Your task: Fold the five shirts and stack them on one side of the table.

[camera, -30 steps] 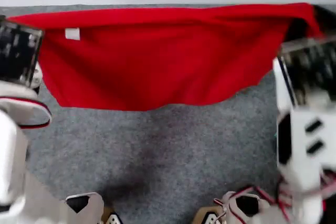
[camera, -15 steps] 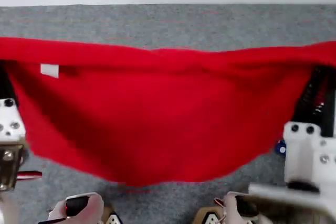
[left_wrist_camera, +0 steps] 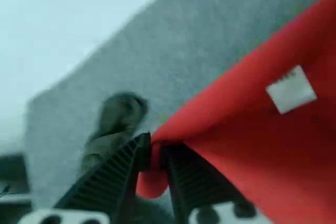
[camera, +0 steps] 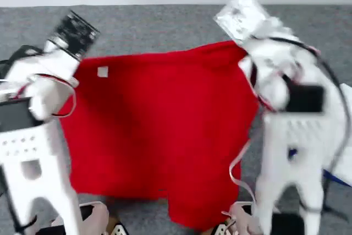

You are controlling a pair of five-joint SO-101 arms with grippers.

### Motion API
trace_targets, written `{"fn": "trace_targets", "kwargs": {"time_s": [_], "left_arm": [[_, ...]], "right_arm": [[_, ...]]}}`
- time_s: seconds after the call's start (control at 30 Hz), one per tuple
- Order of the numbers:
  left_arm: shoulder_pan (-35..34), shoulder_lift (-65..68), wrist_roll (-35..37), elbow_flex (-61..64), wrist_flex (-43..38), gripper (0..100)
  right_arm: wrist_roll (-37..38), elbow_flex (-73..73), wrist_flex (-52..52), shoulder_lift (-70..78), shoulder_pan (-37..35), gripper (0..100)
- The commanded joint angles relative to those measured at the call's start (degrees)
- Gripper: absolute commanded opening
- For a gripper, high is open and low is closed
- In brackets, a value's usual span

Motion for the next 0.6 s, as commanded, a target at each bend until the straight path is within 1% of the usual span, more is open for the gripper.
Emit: {"fn": "trace_targets", "kwargs": {"time_s": [0.0,0.07,0.1,0.17,0.23,0.37,0.57], "left_arm": [[-0.35,-0.26,-1.23,18.95,-22.51,0],[-0.26,1.49,-1.23,24.22,-30.68,0],[-0.26,3.25,-1.23,25.27,-33.41,0],[-0.62,8.53,-1.23,24.75,-37.19,0],[-0.70,14.77,-1.23,21.67,-39.38,0],[-1.41,28.31,-1.14,9.80,-40.88,0],[-1.58,47.30,-1.14,-13.14,-40.70,0]], "right_arm": [[0.53,1.67,-11.82,6.81,-1.27,1.0],[0.53,1.58,-17.10,11.21,-1.71,1.0],[0.53,1.58,-19.56,13.14,-1.80,1.0],[0.53,1.58,-24.75,17.01,-1.80,1.0],[0.53,1.58,-29.58,20.44,-1.71,1.0],[0.79,1.49,-37.58,25.98,-1.71,0.9],[0.88,0.35,-48.31,32.13,-1.80,0.9]]}}
